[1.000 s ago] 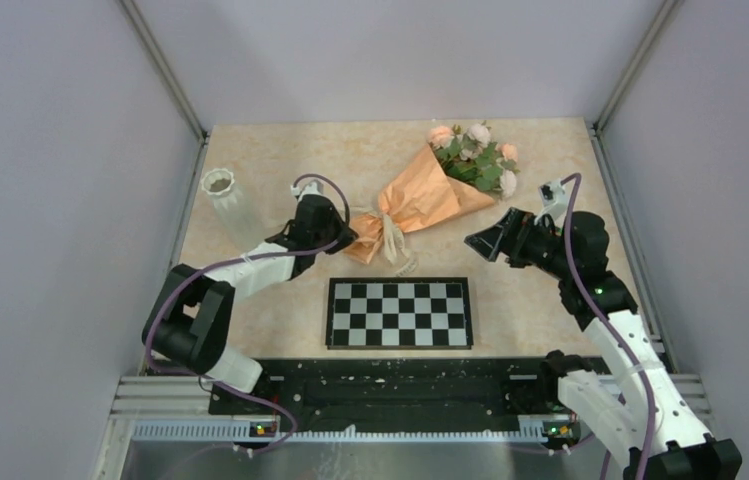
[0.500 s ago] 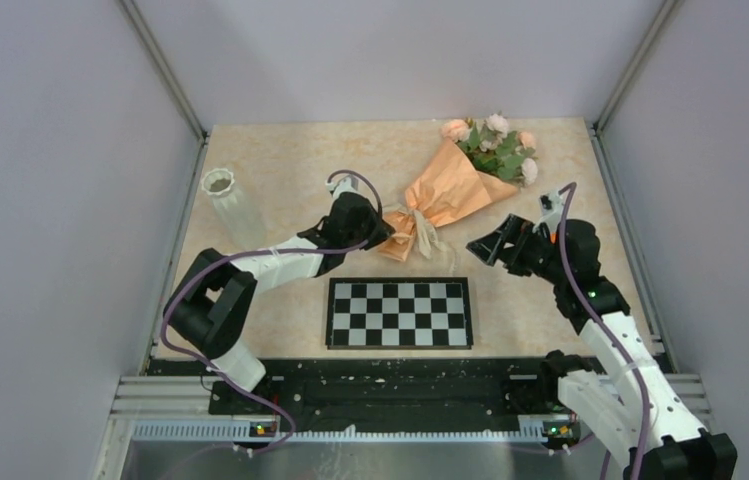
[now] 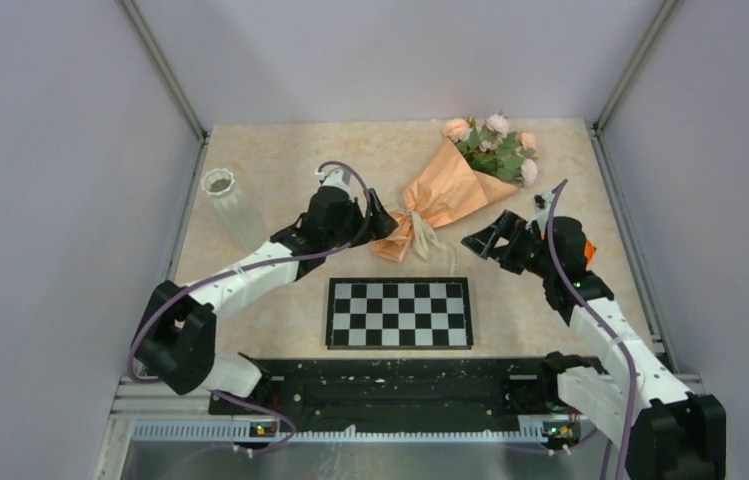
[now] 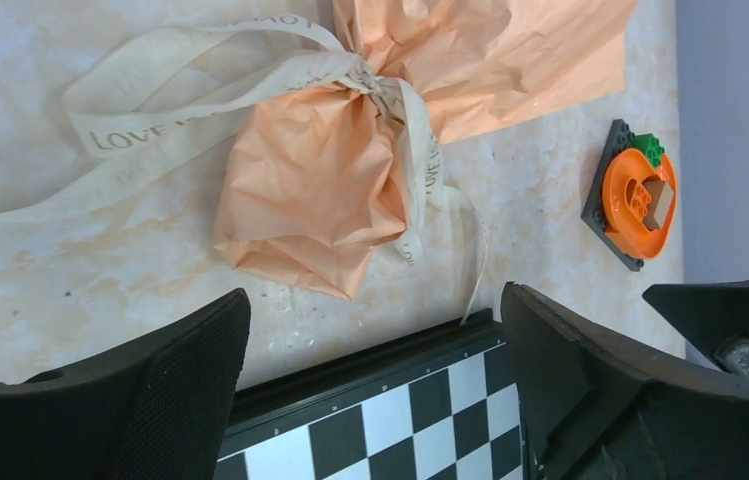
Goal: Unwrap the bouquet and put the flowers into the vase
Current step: Adjust the fake flower at the center of the board.
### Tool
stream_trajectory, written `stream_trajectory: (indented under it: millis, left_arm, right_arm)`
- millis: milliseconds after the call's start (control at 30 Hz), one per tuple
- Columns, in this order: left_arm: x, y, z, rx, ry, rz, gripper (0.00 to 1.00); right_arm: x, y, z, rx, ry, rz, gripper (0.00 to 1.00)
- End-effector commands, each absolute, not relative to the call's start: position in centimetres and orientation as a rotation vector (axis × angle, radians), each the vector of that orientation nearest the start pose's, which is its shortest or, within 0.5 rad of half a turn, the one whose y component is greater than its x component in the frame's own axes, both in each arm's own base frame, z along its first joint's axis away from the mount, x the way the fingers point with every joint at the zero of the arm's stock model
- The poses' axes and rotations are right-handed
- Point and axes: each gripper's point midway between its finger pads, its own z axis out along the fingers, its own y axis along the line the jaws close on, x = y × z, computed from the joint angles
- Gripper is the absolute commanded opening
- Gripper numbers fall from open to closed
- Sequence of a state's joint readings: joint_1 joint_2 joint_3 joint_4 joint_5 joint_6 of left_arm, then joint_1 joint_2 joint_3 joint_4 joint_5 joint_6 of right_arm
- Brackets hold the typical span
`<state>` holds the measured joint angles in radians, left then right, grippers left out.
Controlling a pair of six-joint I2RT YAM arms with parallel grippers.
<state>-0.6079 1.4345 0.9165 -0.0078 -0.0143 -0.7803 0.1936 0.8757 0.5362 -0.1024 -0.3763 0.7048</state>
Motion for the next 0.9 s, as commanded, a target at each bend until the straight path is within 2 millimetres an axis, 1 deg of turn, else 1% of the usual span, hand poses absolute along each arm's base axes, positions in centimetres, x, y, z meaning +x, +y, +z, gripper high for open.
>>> stream_trajectory:
  millis: [0,100,233,367,467,567,667,767,800,867]
  left_arm:
    - [32.9,-24.5,15.8,-0.121,2.245,-0.801,0.99]
    - [33.3,-23.2,15.3,-0.124,2.247,-0.826,0.99]
    - [33.8,-22.4,14.6,-0.125,2.257,-0.911,0.99]
    - [34.2,-22.7,14.1,-0.076,2.265,-0.937,0.99]
    - [35.2,-22.8,13.5,-0.073,2.277,-0.921,0.99]
    - [36.3,-23.7,13.4,-0.061,2.265,-0.947,0.98]
    - [37.3,-24.2,12.4,-0.062,2.290,-0.951,0.94]
    - [38.1,-24.6,12.3,-0.073,2.284,-0.960,0.86]
    - [38.3,-24.7,12.2,-0.079,2.278,-0.965,0.83]
    - [38.6,-24.8,12.1,-0.087,2.269,-0.972,0.79]
  right_arm:
    - [28.5,15.2,17.8,0.302,2.000,1.012,0.91]
    - [29.0,15.3,17.2,0.333,1.995,1.018,0.91]
    - [29.8,15.3,16.6,0.353,1.992,0.995,0.91]
    - [30.6,15.7,15.6,0.362,2.004,0.976,0.91]
    - [31.3,15.9,14.6,0.370,2.020,0.965,0.90]
    - [32.4,16.0,14.0,0.368,2.030,0.941,0.87]
    - [33.8,16.3,13.5,0.354,2.042,0.928,0.86]
    - [35.4,16.7,13.1,0.349,2.047,0.922,0.84]
    - [35.9,16.8,12.5,0.352,2.061,0.919,0.83]
    - [36.8,17.0,12.1,0.347,2.074,0.909,0.82]
